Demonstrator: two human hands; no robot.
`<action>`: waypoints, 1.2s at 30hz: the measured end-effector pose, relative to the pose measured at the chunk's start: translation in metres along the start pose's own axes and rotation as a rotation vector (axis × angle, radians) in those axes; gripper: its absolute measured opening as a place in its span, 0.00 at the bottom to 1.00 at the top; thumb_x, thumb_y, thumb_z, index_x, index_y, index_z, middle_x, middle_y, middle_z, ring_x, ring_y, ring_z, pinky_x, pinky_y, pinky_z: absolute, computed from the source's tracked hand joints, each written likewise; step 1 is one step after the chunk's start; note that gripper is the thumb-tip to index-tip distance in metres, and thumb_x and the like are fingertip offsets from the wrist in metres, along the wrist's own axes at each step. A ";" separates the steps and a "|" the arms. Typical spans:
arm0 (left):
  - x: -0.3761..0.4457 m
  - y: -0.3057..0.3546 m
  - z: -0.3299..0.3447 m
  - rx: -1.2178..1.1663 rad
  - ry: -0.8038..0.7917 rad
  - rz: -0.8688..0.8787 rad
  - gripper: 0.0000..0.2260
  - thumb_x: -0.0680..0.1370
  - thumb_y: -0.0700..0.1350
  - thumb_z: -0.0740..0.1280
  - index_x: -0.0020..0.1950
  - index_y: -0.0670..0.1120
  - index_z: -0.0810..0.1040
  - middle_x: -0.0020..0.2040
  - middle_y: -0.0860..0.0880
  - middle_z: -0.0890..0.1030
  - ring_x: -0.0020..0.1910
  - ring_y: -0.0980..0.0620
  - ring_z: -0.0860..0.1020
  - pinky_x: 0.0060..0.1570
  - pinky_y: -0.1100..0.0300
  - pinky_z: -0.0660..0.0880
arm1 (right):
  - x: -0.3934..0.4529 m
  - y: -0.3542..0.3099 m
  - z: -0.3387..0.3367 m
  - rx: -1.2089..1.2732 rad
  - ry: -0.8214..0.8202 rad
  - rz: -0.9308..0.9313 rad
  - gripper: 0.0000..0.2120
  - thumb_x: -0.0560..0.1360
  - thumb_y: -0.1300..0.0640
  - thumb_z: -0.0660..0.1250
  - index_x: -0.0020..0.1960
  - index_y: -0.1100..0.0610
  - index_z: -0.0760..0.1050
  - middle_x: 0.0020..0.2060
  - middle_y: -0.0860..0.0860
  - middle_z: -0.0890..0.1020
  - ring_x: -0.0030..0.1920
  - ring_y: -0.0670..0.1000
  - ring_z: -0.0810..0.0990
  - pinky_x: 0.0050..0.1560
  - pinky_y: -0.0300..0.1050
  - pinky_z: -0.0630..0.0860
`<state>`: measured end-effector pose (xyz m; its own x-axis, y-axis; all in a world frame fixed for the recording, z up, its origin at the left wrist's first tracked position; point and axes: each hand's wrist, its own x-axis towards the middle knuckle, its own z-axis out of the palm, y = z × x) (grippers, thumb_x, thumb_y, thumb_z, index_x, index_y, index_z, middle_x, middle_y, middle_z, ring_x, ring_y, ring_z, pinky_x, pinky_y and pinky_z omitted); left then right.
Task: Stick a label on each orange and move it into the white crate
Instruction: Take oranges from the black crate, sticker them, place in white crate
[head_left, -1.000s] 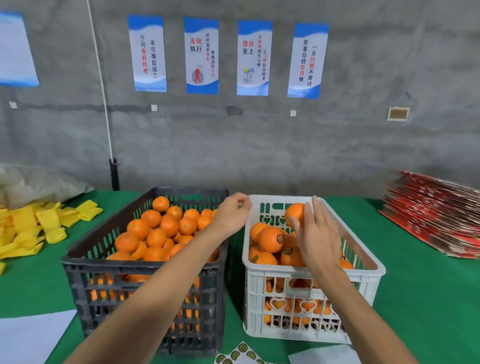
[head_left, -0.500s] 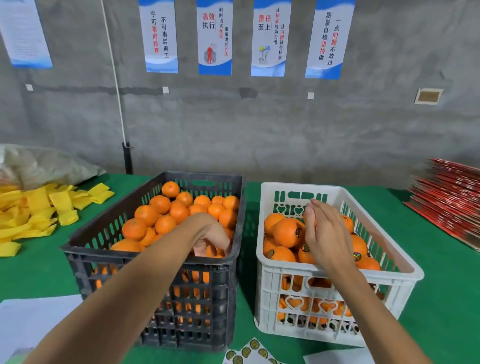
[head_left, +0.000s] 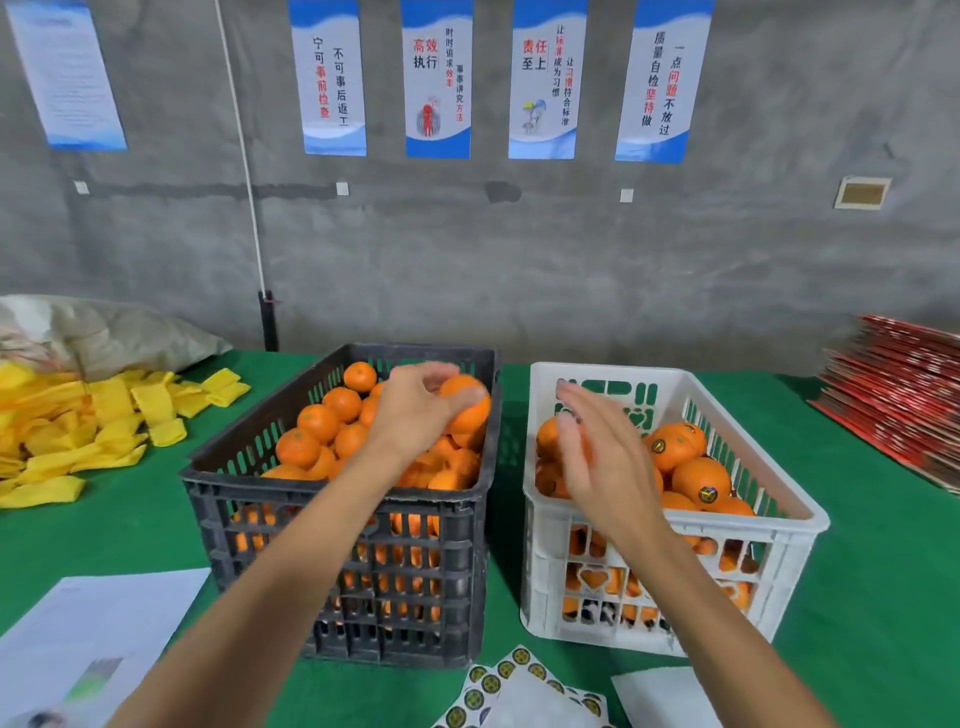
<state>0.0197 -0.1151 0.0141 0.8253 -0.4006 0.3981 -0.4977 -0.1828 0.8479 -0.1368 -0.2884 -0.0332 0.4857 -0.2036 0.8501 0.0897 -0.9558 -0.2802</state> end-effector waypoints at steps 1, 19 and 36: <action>-0.014 0.009 0.008 -0.169 0.049 0.010 0.22 0.74 0.47 0.81 0.66 0.43 0.83 0.60 0.49 0.86 0.58 0.54 0.83 0.58 0.60 0.79 | -0.002 -0.015 0.004 0.022 -0.033 -0.045 0.24 0.84 0.45 0.59 0.73 0.59 0.74 0.71 0.53 0.77 0.72 0.48 0.73 0.73 0.47 0.70; -0.233 -0.137 0.127 -0.548 -0.209 -0.590 0.26 0.77 0.60 0.73 0.68 0.47 0.71 0.48 0.42 0.84 0.40 0.47 0.84 0.42 0.58 0.82 | -0.236 0.029 -0.011 0.103 -0.832 0.186 0.31 0.79 0.31 0.62 0.75 0.48 0.73 0.72 0.42 0.76 0.70 0.41 0.71 0.70 0.46 0.71; -0.258 -0.152 0.135 -0.338 -0.125 -0.325 0.26 0.79 0.65 0.68 0.73 0.59 0.65 0.56 0.48 0.82 0.46 0.52 0.86 0.45 0.61 0.82 | -0.274 0.034 -0.003 0.332 -0.765 0.342 0.16 0.80 0.42 0.69 0.63 0.47 0.84 0.70 0.36 0.76 0.72 0.37 0.70 0.75 0.43 0.67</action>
<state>-0.1536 -0.1047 -0.2653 0.8749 -0.4799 0.0661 -0.0877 -0.0229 0.9959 -0.2694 -0.2654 -0.2745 0.9674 -0.1549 0.2003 0.0229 -0.7340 -0.6787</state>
